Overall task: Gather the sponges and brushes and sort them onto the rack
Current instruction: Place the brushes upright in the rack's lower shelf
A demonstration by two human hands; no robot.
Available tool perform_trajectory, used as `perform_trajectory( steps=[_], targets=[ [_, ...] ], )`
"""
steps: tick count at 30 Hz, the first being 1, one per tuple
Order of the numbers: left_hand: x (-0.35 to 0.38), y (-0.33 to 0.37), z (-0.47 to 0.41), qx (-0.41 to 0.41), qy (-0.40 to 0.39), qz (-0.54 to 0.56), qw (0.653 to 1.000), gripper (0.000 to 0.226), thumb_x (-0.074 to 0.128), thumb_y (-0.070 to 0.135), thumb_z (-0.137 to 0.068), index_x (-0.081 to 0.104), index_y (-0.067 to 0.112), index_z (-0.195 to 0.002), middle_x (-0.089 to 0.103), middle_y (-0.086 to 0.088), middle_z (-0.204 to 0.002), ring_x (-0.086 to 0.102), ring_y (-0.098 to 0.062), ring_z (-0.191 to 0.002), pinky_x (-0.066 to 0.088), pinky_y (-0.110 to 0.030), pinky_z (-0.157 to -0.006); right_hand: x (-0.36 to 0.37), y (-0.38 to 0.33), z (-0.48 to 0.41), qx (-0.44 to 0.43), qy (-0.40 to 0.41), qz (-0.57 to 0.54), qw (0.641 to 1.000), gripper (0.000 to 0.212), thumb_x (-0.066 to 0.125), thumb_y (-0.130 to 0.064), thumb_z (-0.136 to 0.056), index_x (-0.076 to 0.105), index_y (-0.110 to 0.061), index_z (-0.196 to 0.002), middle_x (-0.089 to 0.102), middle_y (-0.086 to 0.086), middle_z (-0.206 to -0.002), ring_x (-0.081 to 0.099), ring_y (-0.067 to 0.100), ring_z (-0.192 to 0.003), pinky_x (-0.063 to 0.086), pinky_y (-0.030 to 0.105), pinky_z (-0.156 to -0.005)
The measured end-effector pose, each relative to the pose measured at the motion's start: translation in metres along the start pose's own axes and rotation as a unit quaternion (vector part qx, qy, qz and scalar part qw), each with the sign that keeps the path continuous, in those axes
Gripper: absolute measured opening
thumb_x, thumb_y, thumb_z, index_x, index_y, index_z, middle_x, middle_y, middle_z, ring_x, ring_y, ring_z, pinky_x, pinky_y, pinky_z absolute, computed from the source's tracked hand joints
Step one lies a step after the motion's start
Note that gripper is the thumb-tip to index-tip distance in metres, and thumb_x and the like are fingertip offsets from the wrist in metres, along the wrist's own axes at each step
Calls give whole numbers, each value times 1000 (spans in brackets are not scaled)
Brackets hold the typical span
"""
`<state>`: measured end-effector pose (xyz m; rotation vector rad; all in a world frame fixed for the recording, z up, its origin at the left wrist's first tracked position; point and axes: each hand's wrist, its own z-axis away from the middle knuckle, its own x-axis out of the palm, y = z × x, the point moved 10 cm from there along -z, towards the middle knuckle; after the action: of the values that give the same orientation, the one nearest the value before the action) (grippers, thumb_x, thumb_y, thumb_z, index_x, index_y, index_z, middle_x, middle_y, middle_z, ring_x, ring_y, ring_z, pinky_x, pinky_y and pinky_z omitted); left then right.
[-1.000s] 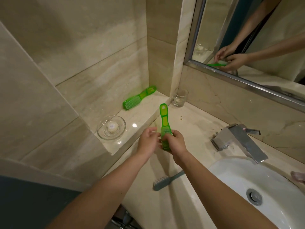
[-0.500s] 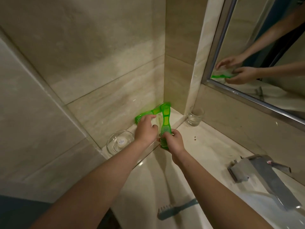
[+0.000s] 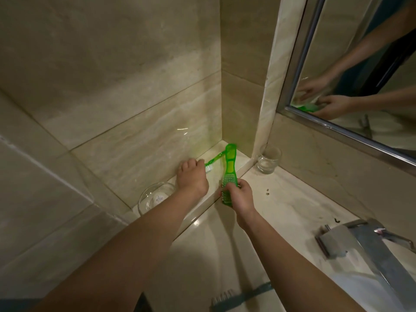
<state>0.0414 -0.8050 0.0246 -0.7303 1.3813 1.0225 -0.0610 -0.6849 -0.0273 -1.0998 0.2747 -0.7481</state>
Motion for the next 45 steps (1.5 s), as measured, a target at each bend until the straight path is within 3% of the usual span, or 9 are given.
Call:
perform_trajectory(
  steps=[3,6,12,18,24,29,34,38,45],
  targets=[
    [6,1,8,-12,-9,0,1000,44,48,6,-86,45,13,-129,40,-11,-130,42,-29,-117,38,-35,-90,-9,5,1,7,8,11,1000,17,53,-5,-91,55,-5,-107,62,13,-88,60,22,-75,54,42,-74],
    [9,2,15,-31,-26,28,999,37,46,9,-89,43,8,-126,39,-13,-130,45,-31,-114,41,-38,-88,-16,8,10,13,0,2,1000,18,52,-3,-88,56,-4,-106,64,16,-87,62,23,-71,54,40,-69],
    [9,9,53,-61,-14,211,975,32,43,23,-94,47,2,-118,46,-17,-123,55,-41,-103,47,-46,-86,-30,17,47,26,-4,-67,997,16,47,1,-87,48,-8,-100,68,16,-90,71,27,-67,54,35,-60],
    [31,31,114,-47,-41,385,921,25,59,35,-81,49,15,-92,59,1,-80,60,-27,-81,43,-33,-64,-70,19,99,-5,37,-70,997,11,50,-8,-91,46,-9,-101,70,21,-94,70,30,-66,56,32,-53],
    [65,73,181,-23,-143,468,872,21,53,33,-72,39,25,-86,65,-4,-82,66,-18,-60,48,-29,-49,-134,32,154,-13,105,-10,994,16,53,-8,-87,44,-7,-100,59,15,-82,57,23,-56,45,27,-47],
    [66,121,228,31,-136,513,847,31,53,35,-67,40,24,-93,58,-6,-79,55,-20,-58,46,-32,-56,-192,39,200,-46,151,-22,987,12,51,-4,-81,43,-10,-88,47,7,-62,42,19,-43,30,23,-42],
    [60,186,274,111,-149,548,815,29,52,33,-66,46,33,-95,56,4,-75,50,-17,-58,40,-35,-58,-253,39,246,-81,193,-42,977,8,55,-14,-87,48,-10,-87,56,10,-65,43,20,-42,28,22,-41],
    [61,235,315,166,-173,535,810,20,51,34,-68,48,35,-87,54,9,-67,48,-12,-54,41,-33,-55,-302,43,283,-94,224,-58,968,13,57,-19,-87,50,-9,-92,57,6,-62,42,19,-42,27,21,-40],
    [75,301,398,199,-218,497,816,23,50,36,-67,48,37,-91,56,5,-74,51,-14,-58,45,-34,-54,-384,58,357,-82,266,-70,958,12,56,-21,-84,48,-12,-87,57,10,-65,40,20,-44,28,23,-41]
  ],
)
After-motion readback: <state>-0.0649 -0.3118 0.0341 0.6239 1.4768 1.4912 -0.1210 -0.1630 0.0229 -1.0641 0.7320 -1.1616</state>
